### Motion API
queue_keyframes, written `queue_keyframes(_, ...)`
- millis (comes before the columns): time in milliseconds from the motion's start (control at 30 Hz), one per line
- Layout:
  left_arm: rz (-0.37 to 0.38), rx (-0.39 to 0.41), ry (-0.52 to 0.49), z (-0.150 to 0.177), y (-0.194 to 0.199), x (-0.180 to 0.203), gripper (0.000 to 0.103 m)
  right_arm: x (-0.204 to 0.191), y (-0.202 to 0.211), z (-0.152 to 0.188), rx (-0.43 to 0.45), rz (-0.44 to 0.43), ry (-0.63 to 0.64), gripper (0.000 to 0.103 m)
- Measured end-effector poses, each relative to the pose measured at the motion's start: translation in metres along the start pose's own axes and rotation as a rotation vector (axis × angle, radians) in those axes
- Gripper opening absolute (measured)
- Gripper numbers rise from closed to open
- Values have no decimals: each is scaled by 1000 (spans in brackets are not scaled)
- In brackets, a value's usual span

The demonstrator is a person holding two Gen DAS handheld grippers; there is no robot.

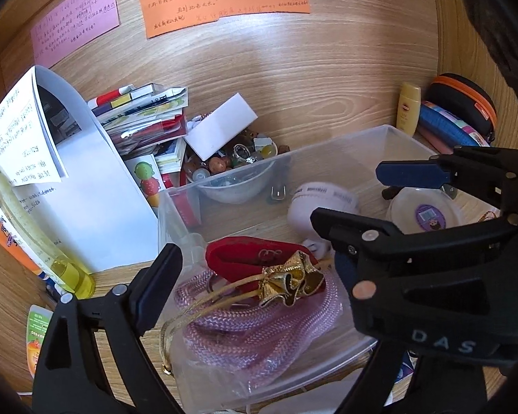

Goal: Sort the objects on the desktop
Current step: 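Release the pink container with the right tool while the left tool releases the red pouch into the box, then return both tools to the desk and approach the white drawstring bag with the left tool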

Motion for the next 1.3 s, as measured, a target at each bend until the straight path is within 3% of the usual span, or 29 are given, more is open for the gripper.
queue_keyframes(200, -2, 30, 32, -6, 8, -6, 95, -4, 14, -10, 57, 0, 7, 73)
queue_keyframes(333, 7, 60, 75, -12, 16, -14, 97, -4, 27, -20, 101, 16, 17, 74)
queue_keyframes(400, 11, 69, 96, -13, 19, -18, 98, -2, 36, -26, 135, 32, 21, 82)
queue_keyframes(500, -4, 91, 129, -17, 25, -26, 98, 2, 49, -34, 181, 68, 25, 84)
queue_keyframes(767, -54, 167, 184, -22, 53, -42, 101, 22, 85, -34, 200, 76, -4, 86)
queue_keyframes(867, -50, 170, 207, -19, 65, -45, 101, 31, 103, -26, 203, 94, 2, 91)
queue_keyframes(1133, -19, 123, 256, 5, 94, -55, 101, 39, 128, 15, 154, 100, 43, 92)
queue_keyframes(1300, -7, 74, 277, 29, 108, -56, 101, 30, 134, 55, 77, 11, 67, 92)
Point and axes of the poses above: each gripper's, at about its wrist camera, not at the fingertips, and y roughly against the way its jaws point, x to its right, z to its underside, the point moved 4 cm from there along -y, roughly the way its jaws point, and after that the axes turned 15 degrees about x, right-handed, at the moved point
